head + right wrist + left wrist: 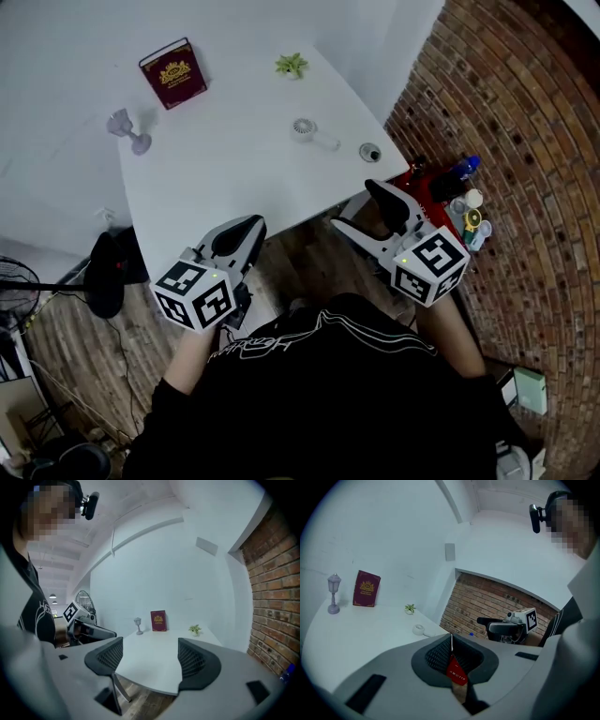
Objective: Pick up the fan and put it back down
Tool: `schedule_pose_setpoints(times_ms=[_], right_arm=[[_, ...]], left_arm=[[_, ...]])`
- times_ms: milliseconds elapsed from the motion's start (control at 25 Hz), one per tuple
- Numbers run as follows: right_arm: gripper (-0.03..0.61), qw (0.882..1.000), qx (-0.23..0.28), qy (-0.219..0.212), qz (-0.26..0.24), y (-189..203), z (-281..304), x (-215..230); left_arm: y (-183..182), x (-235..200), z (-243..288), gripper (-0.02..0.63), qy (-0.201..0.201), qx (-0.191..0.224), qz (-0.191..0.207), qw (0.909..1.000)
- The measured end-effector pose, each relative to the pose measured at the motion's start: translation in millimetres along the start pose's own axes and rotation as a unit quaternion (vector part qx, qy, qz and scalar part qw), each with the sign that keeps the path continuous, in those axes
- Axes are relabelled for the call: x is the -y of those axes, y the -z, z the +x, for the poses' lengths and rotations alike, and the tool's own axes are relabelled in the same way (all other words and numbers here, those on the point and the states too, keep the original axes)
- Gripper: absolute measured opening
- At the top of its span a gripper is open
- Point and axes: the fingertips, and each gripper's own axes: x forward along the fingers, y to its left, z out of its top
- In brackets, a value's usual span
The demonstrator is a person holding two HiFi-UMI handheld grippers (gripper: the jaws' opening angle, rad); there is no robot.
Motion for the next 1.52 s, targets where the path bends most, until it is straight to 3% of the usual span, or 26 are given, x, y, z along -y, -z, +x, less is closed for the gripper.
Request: schedule_pose_setpoints(times_ms=[320,760,1280,1520], right_arm=[[0.353,1.0,-0.025,0.003,0.01,12.7,32.9,28.8],[0.353,0.996,-0.087,-0.001,0.011,41.3,101.2,103.9],[0.351,0.984,-0.177,-0.015,-0.005,89.5,182.6,175.3],[0.344,0.977,-0.21,-0.032,-0.008,111.9,209.0,192.2]], left_arm=[[1.9,-30.0,20.5,0.034,-0.005,-0.001,-0.012,0.9999],[-16.1,-73.5,71.2,0.034,-0.027,-0.023,-0.035,0.9988],[-16.5,-112.3,125.7,0.034,-0.044,-0.071,-0.067,0.9943],[-25.2,-139.5,130.9,0.034,-0.068,-0.072,-0.078,0.992]])
